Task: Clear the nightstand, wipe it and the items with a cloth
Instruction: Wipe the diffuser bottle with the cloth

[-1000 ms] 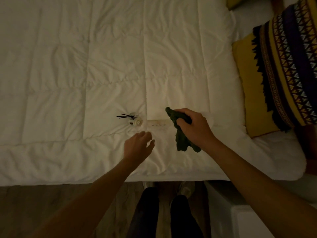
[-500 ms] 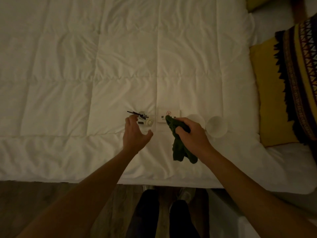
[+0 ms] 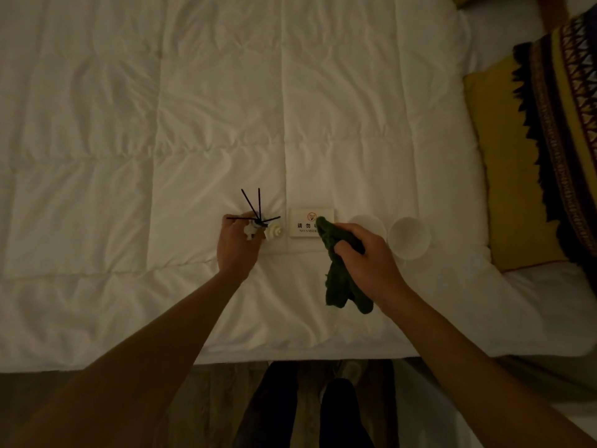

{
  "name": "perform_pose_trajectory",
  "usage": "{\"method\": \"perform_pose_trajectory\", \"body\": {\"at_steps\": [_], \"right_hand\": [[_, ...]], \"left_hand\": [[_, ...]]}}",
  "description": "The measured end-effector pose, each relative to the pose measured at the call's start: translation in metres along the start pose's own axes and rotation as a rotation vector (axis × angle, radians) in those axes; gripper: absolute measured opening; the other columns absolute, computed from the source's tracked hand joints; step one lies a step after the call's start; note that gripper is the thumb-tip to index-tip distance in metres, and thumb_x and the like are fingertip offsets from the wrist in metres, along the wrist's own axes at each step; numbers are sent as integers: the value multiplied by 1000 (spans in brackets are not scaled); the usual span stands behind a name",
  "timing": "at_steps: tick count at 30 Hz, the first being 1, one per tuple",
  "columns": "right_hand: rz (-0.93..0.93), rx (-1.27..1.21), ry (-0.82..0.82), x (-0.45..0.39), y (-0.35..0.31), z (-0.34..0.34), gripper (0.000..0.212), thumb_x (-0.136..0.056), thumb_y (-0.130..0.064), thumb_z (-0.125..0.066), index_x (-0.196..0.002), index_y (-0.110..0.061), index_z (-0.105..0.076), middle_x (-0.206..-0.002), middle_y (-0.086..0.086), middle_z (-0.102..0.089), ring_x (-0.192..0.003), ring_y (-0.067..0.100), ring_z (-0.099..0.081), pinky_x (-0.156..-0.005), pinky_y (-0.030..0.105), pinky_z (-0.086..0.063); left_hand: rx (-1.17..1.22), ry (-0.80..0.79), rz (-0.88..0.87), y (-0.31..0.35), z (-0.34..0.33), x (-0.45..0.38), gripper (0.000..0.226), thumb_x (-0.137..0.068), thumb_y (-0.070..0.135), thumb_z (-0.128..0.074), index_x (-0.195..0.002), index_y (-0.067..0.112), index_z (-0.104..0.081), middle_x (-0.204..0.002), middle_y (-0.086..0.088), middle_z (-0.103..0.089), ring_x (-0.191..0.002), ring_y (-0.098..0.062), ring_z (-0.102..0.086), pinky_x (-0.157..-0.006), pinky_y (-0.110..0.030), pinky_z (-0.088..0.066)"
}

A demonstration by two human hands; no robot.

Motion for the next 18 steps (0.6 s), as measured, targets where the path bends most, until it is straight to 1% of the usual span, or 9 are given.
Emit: {"method": "perform_pose_trajectory", "body": {"at_steps": [2, 5, 6, 8, 9, 10, 13, 16, 18], "right_hand": [[-5, -2, 7, 1, -1, 0, 33, -97, -16, -56, -115, -43, -61, -95, -17, -68, -83, 3, -66, -71, 16, -49], [-5, -15, 28, 4, -8, 0, 33, -96, -18, -57, -117, -43, -62, -96, -19, -68, -82, -3, -65, -70, 14, -48], [2, -18, 36, 6, -12, 1, 32, -96, -18, -57, -116, -43, -62, -96, -19, -68, -83, -4, -65, -70, 14, -48], [23, -48, 60, 11, -25, 3, 32, -96, -18, -58, -116, -42, -62, -98, -19, -68, -85, -2, -66, -75, 18, -51], [33, -68, 70, 14, -33, 4, 32, -96, -18, -58, -117, -41, -63, -100, -20, -68, -87, -1, -66, -78, 20, -53], [43, -84, 78, 18, -41, 5, 33, -96, -17, -59, -119, -41, -63, -101, -21, -68, -90, 0, -67, -82, 23, -55], [109, -133, 110, 37, -75, 14, 37, -96, -15, -60, -116, -46, -62, -101, -27, -68, -94, -5, -66, -86, 18, -54], [210, -185, 162, 67, -113, 27, 39, -98, -16, -60, -116, -50, -58, -102, -31, -67, -99, -10, -64, -84, 7, -50], [273, -219, 203, 92, -134, 33, 38, -99, -17, -59, -128, -41, -57, -114, -31, -63, -106, -12, -61, -88, 5, -47]], "left_hand": [[60, 3, -54, 4, 8, -1, 23, -86, 15, -74, -109, 13, -74, -113, -3, -60, -106, -22, -59, -78, -25, -42], [115, -29, -147, 17, 25, 2, 25, -85, 3, -73, -110, 5, -71, -118, -10, -60, -108, -28, -59, -85, -32, -50], [127, -36, -177, 23, 32, 5, 25, -85, 1, -73, -110, 4, -70, -119, -9, -59, -107, -26, -59, -85, -28, -50], [173, -47, -209, 39, 50, 11, 24, -86, 2, -73, -110, 1, -68, -120, -10, -60, -102, -19, -59, -79, -9, -46], [214, -63, -214, 50, 59, 15, 25, -86, 3, -73, -110, 4, -67, -121, -12, -61, -101, -18, -59, -78, -6, -46], [258, -89, -228, 62, 70, 20, 25, -86, 4, -73, -110, 10, -66, -122, -13, -62, -103, -20, -62, -83, -11, -49], [356, -160, -293, 108, 105, 38, 35, -88, 4, -72, -109, 30, -63, -120, -12, -66, -106, -25, -66, -91, -41, -56], [422, -245, -260, 155, 141, 57, 26, -92, 17, -71, -117, 22, -67, -111, -4, -71, -100, -19, -70, -88, -45, -60], [518, -342, -263, 190, 162, 75, 27, -91, 24, -72, -118, 23, -69, -106, -3, -74, -96, -20, -73, -82, -42, -62]]}}
Point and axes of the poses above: each hand's wrist, its own x-axis away from the middle knuckle, its own z-axis out of the back of the hand, y = z × x, the point moved 4 cm from there along -x, towards the middle knuckle
